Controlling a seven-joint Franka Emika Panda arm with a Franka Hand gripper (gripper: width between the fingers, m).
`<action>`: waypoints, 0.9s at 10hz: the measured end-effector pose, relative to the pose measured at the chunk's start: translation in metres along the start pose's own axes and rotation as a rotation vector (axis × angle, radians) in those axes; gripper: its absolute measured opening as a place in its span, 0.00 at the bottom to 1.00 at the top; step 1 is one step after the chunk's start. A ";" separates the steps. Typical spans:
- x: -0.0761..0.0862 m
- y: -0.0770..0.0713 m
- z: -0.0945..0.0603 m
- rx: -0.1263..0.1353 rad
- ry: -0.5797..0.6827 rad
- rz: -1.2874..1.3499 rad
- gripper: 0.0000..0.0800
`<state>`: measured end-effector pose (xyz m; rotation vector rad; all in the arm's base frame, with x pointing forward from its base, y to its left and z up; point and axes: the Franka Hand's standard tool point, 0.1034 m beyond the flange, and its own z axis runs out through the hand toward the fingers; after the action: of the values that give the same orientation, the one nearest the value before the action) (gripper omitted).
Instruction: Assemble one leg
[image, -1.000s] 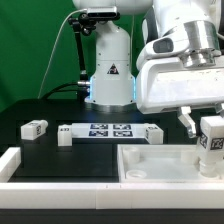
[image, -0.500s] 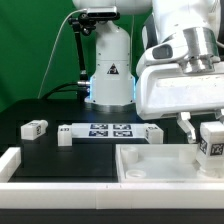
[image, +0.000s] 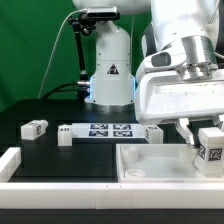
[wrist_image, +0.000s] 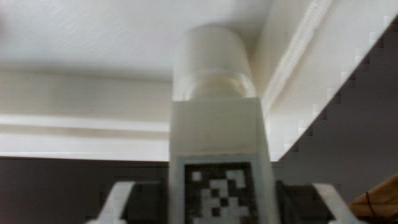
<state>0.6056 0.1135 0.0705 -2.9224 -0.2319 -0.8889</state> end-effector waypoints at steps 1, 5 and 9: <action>0.000 0.001 0.000 -0.001 0.000 0.002 0.36; -0.001 0.001 0.001 0.002 -0.014 0.003 0.72; -0.001 0.001 0.001 0.002 -0.015 0.003 0.81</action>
Offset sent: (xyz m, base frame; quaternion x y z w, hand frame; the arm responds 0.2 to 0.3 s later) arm 0.0000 0.0000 0.0000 0.0000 0.0000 0.0000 1.0000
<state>0.6056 0.1128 0.0687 -2.9280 -0.2295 -0.8665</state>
